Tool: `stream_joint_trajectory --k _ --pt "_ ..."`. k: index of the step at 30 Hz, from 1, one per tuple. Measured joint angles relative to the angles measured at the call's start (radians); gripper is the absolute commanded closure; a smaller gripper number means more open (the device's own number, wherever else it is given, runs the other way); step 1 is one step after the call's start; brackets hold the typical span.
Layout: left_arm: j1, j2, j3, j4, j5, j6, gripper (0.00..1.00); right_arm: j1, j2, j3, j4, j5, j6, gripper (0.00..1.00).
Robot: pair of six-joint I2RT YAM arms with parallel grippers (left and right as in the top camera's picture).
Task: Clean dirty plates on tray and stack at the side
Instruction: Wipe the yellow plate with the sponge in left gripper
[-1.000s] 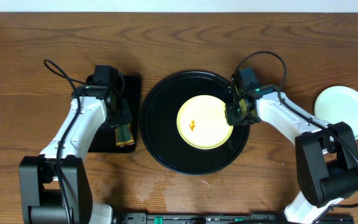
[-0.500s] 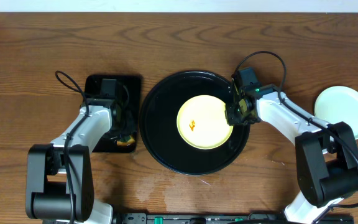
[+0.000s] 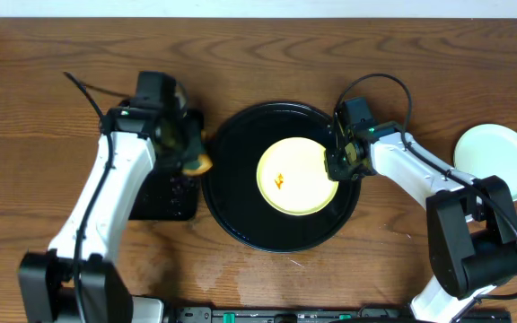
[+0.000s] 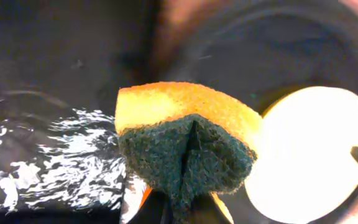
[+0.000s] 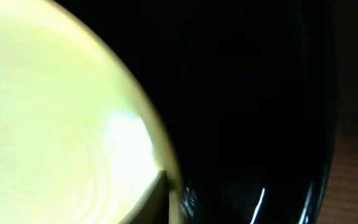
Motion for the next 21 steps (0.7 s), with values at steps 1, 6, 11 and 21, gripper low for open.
stream_joint_trajectory --k 1,6,11,21 --pt "-0.029 -0.005 0.003 0.019 0.016 -0.007 0.93 0.0 0.0 0.0 0.0 -0.001 0.004 0.99" --pt "-0.187 0.033 0.001 0.138 0.048 -0.069 0.92 0.0 -0.002 0.0 0.003 -0.004 0.043 0.99" --pt "-0.328 0.12 0.001 0.248 0.061 -0.161 0.93 0.0 -0.002 0.0 0.003 0.0 0.071 0.99" --pt "-0.503 0.34 -0.002 0.426 0.065 -0.342 0.93 0.002 -0.002 0.0 -0.004 0.008 0.114 0.99"
